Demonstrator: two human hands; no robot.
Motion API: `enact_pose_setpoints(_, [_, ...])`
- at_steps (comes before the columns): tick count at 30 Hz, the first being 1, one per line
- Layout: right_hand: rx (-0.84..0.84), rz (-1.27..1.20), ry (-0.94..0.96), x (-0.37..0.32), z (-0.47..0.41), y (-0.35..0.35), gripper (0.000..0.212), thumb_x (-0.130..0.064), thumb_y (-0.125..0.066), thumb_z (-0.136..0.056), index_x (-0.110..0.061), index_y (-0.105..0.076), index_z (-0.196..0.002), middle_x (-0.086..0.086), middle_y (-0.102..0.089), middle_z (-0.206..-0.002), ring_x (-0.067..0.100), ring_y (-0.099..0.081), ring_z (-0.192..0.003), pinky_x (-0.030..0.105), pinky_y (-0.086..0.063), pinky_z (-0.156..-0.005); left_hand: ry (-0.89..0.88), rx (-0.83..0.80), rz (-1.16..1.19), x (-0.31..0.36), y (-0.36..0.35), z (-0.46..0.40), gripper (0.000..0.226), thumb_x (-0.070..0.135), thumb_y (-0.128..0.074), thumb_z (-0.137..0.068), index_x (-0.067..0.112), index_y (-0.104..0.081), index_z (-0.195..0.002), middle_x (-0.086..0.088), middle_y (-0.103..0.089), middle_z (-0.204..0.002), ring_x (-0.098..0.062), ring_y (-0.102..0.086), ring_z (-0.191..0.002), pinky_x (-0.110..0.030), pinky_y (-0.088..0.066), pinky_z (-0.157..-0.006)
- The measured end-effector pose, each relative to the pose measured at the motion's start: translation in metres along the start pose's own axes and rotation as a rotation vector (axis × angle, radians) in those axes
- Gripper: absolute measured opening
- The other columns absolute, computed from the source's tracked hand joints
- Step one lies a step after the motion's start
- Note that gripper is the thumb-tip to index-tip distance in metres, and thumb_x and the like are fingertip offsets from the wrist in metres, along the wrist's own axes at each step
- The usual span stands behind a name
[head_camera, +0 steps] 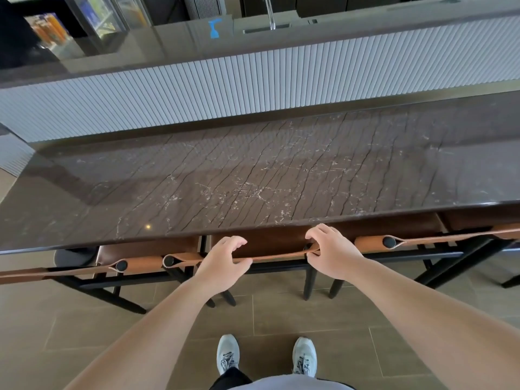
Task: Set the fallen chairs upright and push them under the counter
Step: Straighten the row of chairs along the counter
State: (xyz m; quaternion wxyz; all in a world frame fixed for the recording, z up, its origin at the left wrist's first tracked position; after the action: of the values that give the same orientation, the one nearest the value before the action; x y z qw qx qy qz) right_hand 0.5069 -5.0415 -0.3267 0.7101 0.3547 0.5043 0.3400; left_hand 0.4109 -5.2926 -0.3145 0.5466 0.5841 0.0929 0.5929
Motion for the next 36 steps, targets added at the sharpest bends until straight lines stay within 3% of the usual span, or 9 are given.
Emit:
enact_pose_setpoints(7, [0.081, -0.472, -0.197, 0.004, 0.025, 0.007, 0.034, -0.032, -0.064, -0.087, -0.037, -0.052, -0.119, -0.019, -0.053, -0.113, 0.001, -0.056, -0.097, 0.02, -0.044, -0.075, 0.042, 0.059, 0.324, 0.044, -0.008, 0.013, 0.038, 0.053, -0.06, -0.079, 0.042, -0.056, -0.116, 0.024, -0.059, -0.113, 0.005, -0.057, -0.104, -0.016, -0.042, -0.081])
enact_pose_setpoints(13, [0.158, -0.834, -0.319, 0.0, 0.049, 0.009, 0.03, -0.024, -0.064, -0.091, -0.028, -0.056, -0.12, -0.008, -0.063, -0.109, 0.012, -0.061, -0.101, 0.034, -0.053, -0.089, 0.118, 0.075, 0.589, 0.053, -0.013, 0.025, 0.037, 0.057, -0.057, -0.073, 0.041, -0.063, -0.106, 0.016, -0.068, -0.104, -0.007, -0.063, -0.105, -0.033, -0.05, -0.094])
enact_pose_setpoints(18, [0.206, -1.051, -0.395, -0.008, 0.08, 0.012, 0.023, -0.018, -0.061, -0.094, -0.024, -0.058, -0.116, 0.001, -0.067, -0.106, 0.017, -0.064, -0.101, 0.031, -0.054, -0.086, 0.079, 0.059, 0.689, 0.06, -0.016, 0.042, 0.027, 0.051, -0.058, -0.081, 0.039, -0.064, -0.104, 0.024, -0.068, -0.093, -0.003, -0.067, -0.095, -0.027, -0.051, -0.083])
enact_pose_setpoints(26, [0.209, -1.075, -0.492, -0.024, 0.123, -0.002, 0.017, -0.017, -0.062, -0.096, -0.026, -0.062, -0.11, 0.004, -0.068, -0.109, 0.019, -0.066, -0.101, 0.039, -0.055, -0.093, 0.091, 0.086, 0.875, 0.036, -0.016, 0.085, 0.023, 0.044, -0.059, -0.087, 0.032, -0.069, -0.104, 0.012, -0.071, -0.098, -0.006, -0.068, -0.096, -0.031, -0.053, -0.088])
enact_pose_setpoints(36, [0.189, -0.996, -0.481, -0.038, 0.129, 0.0, 0.016, -0.016, -0.062, -0.095, -0.024, -0.062, -0.109, 0.006, -0.067, -0.109, 0.02, -0.067, -0.1, 0.042, -0.055, -0.094, 0.155, 0.109, 0.895, 0.024, -0.019, 0.118, 0.018, 0.037, -0.056, -0.095, 0.031, -0.066, -0.108, 0.01, -0.069, -0.108, -0.003, -0.067, -0.096, -0.029, -0.051, -0.089])
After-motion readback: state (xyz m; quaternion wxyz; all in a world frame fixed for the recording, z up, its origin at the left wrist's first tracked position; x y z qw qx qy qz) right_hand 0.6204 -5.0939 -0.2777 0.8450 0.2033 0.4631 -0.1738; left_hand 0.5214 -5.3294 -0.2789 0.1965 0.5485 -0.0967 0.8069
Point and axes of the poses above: each hand's wrist, its own z-axis away from the middle knuckle, its own y-axis out of the back of the hand, x = y × z, the point moved 6 cm from there along -z, towards the middle knuckle
